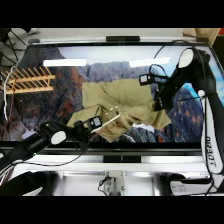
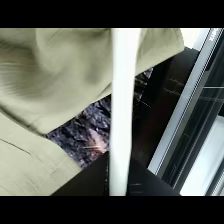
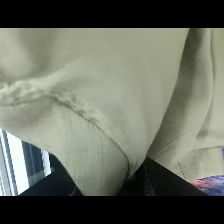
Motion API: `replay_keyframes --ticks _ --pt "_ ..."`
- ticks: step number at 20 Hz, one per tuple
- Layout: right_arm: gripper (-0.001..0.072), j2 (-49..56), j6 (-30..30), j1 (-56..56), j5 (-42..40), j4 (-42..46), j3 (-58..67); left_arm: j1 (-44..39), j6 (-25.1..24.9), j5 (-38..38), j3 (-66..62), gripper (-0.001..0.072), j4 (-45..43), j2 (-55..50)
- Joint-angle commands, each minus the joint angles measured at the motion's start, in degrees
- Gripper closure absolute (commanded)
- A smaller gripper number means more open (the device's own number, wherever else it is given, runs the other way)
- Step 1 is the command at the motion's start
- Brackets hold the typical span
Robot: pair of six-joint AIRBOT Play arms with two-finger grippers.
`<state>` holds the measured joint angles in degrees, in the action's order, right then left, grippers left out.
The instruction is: Fold the shirts.
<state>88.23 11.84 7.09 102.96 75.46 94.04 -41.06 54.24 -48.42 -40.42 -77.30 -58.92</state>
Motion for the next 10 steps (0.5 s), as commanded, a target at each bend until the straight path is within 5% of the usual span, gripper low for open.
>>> replay_keyframes --ticks 1,2,4,7,9,10 --pt "0.0333 1.8 -0.1 0.0 -0.2 0.1 0.0 0.1 -0.3 -0.1 -0.6 0.0666 0.1 0.9" --pt "0.0381 1.8 -0.1 0.0 -0.2 0.1 0.0 0.1 -0.2 -0.2 -0.6 0.0666 -0.3 0.9" --pt "0.0641 1.8 3.5 0.0 1.4 -0.3 0.0 0.7 -0.2 0.2 -0.6 0.0665 -0.7 0.9" --pt "0.0644 1.7 3.5 0.0 2.7 -1.9 0.0 4.5 -0.2 0.8 -0.8 0.0618 -1.3 0.9" --pt "0.0645 1.0 3.6 0.0 3.5 -2.1 0.0 8.0 -0.2 0.8 -1.4 0.021 -4.6 0.9" --pt "0.0645 0.2 3.6 0.0 3.6 -2.1 0.0 10.1 -0.2 0.8 -2.2 0.0143 -6.9 0.9"
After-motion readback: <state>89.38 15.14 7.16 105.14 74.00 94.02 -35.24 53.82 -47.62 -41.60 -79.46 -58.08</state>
